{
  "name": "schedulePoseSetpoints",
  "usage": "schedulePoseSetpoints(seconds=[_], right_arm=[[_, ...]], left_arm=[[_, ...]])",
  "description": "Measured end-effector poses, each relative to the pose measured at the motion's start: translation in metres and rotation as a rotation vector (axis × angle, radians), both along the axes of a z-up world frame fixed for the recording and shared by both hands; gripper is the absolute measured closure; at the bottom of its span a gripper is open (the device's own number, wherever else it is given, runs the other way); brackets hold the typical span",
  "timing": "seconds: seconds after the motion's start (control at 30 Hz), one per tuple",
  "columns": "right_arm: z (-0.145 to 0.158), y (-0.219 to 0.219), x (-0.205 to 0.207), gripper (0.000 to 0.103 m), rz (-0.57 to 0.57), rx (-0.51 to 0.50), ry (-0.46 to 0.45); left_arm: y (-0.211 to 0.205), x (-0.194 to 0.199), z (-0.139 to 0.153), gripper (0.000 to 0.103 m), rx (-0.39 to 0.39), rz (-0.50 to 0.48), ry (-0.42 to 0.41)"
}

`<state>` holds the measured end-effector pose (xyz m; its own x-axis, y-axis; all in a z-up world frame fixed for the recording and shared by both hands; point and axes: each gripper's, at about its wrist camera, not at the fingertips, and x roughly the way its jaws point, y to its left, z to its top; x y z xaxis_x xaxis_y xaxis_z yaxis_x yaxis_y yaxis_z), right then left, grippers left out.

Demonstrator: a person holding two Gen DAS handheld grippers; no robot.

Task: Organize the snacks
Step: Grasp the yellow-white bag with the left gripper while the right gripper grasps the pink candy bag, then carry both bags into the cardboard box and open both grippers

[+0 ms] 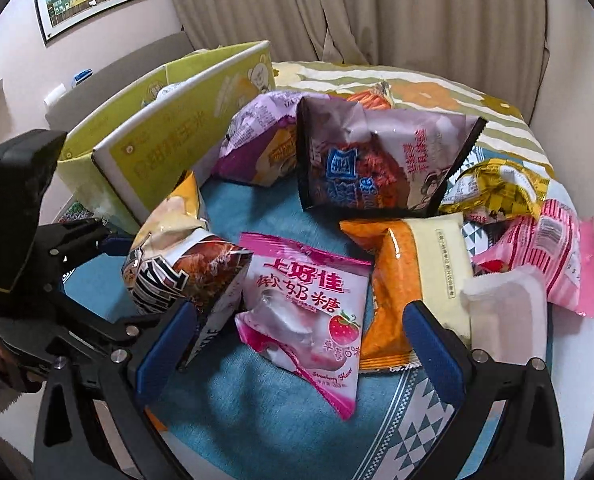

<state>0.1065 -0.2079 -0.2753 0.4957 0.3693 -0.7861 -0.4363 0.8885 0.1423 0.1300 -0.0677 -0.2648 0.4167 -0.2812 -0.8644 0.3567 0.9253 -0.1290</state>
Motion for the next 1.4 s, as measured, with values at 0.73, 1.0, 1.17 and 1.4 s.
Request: schedulePoseSetpoints(seconds=[0.73, 1.0, 1.17, 1.4], right_arm=[[-0.030, 0.029, 0.016, 0.024, 0.007, -0.107, 0.079], [-0.041, 0.028, 0.018, 0.043, -0.012, -0.104, 0.104], [-0.034, 0.029, 0.016, 0.054, -0.003, -0.090, 0.088], [-0.009, 0.016, -0.001, 0.056, -0.021, -0.051, 0.066]], left_arm=[[0.024, -0.015, 0.003, 0.031, 0.000, 0.072, 0.042], [0.027, -0.016, 0.003, 0.031, -0.002, 0.085, 0.041], [0.026, -0.018, 0.004, 0.031, -0.002, 0.086, 0.034], [0.021, -0.030, 0.030, 0.031, 0.000, 0.087, -0.006]])
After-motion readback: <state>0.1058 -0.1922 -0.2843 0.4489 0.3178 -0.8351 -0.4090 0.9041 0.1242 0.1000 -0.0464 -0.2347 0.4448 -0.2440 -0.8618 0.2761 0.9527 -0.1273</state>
